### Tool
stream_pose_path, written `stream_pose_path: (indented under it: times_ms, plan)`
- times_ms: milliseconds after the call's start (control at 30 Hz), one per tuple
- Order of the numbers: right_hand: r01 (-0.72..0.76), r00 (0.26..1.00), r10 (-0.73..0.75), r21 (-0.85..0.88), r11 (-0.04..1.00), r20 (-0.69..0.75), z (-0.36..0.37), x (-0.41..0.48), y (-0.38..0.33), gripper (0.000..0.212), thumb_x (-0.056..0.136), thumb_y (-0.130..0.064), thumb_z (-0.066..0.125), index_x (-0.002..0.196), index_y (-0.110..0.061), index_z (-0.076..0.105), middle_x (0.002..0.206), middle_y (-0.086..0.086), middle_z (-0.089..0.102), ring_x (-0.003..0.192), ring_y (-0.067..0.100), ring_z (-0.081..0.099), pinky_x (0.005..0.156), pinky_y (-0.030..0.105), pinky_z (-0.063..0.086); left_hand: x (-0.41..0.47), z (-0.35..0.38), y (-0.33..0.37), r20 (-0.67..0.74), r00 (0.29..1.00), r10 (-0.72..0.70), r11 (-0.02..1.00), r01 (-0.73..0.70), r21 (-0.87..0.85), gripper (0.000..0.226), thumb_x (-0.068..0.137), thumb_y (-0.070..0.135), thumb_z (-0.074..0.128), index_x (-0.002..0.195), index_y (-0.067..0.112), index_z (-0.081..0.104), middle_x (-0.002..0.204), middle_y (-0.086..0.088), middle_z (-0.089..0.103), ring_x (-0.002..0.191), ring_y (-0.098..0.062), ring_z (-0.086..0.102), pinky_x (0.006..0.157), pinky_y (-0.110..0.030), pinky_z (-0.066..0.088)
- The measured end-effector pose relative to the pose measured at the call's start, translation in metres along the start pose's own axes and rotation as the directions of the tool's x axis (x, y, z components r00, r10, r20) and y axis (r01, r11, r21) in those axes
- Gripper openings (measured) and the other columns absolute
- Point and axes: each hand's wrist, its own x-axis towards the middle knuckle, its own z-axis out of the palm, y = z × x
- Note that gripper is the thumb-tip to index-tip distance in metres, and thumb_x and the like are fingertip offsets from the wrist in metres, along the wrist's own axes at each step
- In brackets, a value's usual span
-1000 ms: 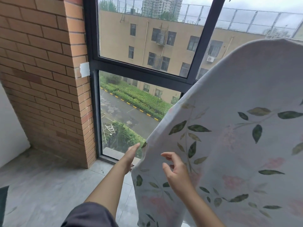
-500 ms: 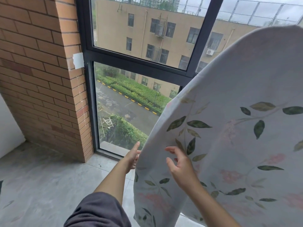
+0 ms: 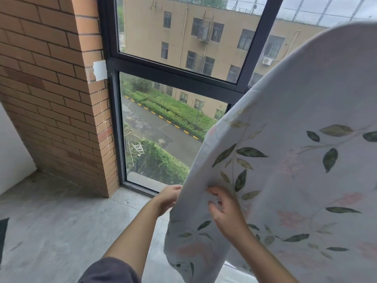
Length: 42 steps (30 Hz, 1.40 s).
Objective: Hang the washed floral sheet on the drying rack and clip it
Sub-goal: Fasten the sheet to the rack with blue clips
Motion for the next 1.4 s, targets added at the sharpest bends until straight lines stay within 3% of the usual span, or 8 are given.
stream_pose_path:
  times_ms: [133,267,500,700,833,1167,1300,1400]
  plan:
    - [-0.005,0.999,0.004,0.041,0.999,0.032,0.007,-0.006,-0.004,0.027,0.090,-0.014,0.055,0.111,-0.031,0.052,0.115,-0.012,0.054,0.106,-0.012,0.046,0.084,0.004,0.034,-0.030,-0.014,0.015,0.064,0.995,0.083,0.981,-0.070,-0.180,0.016,0.094,0.020,0.053,0.080,0.013,0.055,0.078,-0.005,0.054,0.062,-0.012,0.051,0.059,-0.024,0.049]
    - [-0.036,0.999,0.033,0.098,0.994,0.034,0.020,-0.013,-0.011,0.030,0.090,-0.014,0.055,0.118,-0.025,0.053,0.118,-0.009,0.054,0.111,0.002,0.049,0.088,0.018,0.037,-0.049,-0.015,0.023,0.148,0.983,-0.109,0.994,0.107,0.025,0.043,0.093,0.044,0.053,0.122,0.013,0.048,0.116,-0.011,0.059,0.074,-0.019,0.059,0.061,-0.031,0.054]
    - [-0.086,0.991,0.101,0.165,0.983,-0.085,0.012,-0.019,-0.021,0.009,0.090,-0.021,0.061,0.097,-0.022,0.056,0.084,-0.012,0.062,0.079,-0.003,0.059,0.070,0.012,0.045,-0.070,0.031,0.018,0.501,0.857,-0.116,0.976,0.005,0.217,0.011,0.092,0.016,0.055,0.098,0.022,0.063,0.069,0.004,0.054,0.063,-0.012,0.041,0.064,-0.023,0.044]
    - [-0.231,0.961,0.259,0.239,0.943,-0.096,-0.008,-0.028,-0.014,0.020,0.096,-0.018,0.048,0.089,-0.002,0.056,0.074,0.009,0.055,0.068,0.016,0.051,0.065,0.028,0.042,-0.057,0.025,0.005,-0.020,0.996,-0.092,0.980,0.094,0.174,0.025,0.093,0.027,0.056,0.115,0.016,0.055,0.115,-0.006,0.058,0.102,-0.018,0.057,0.088,-0.038,0.046]
    - [-0.259,0.946,0.305,0.304,0.917,-0.111,-0.016,-0.036,-0.016,0.014,0.100,-0.018,0.040,0.098,-0.013,0.053,0.089,-0.006,0.054,0.086,0.009,0.050,0.080,0.023,0.035,-0.055,0.046,0.008,0.240,0.961,-0.140,0.984,0.162,-0.077,0.049,0.091,0.056,0.045,0.128,0.024,0.047,0.127,-0.013,0.056,0.116,-0.027,0.050,0.095,-0.044,0.038]
    - [-0.165,0.942,0.261,0.384,0.908,-0.212,-0.043,-0.037,-0.006,0.012,0.099,-0.025,0.044,0.094,-0.019,0.054,0.098,0.003,0.060,0.101,0.025,0.057,0.072,0.015,0.043,-0.089,0.067,0.064,0.294,0.853,0.431,0.827,-0.244,-0.506,0.033,0.065,0.019,0.085,0.088,0.013,0.062,0.093,-0.007,0.067,0.091,-0.020,0.062,0.084,-0.036,0.052]
    - [-0.097,0.992,0.106,0.118,0.988,-0.072,-0.055,-0.048,-0.020,0.080,0.068,-0.070,0.060,0.131,-0.026,0.036,0.118,-0.019,0.050,0.109,0.008,0.052,0.083,0.025,0.049,-0.107,0.079,0.097,0.224,0.808,0.544,0.823,-0.462,-0.331,0.017,0.064,0.016,0.083,0.079,0.017,0.074,0.091,0.000,0.071,0.089,-0.013,0.064,0.088,-0.029,0.050]
    - [-0.080,0.993,0.060,-0.217,0.973,-0.100,-0.063,-0.044,-0.020,0.055,0.079,-0.052,0.062,0.124,-0.027,0.042,0.107,-0.016,0.052,0.100,0.012,0.056,0.078,0.034,0.050,-0.118,0.092,0.117,0.181,0.772,0.610,0.788,-0.614,-0.036,0.034,0.083,-0.006,0.061,0.088,0.024,0.076,0.108,0.013,0.067,0.107,0.005,0.057,0.088,-0.015,0.045]
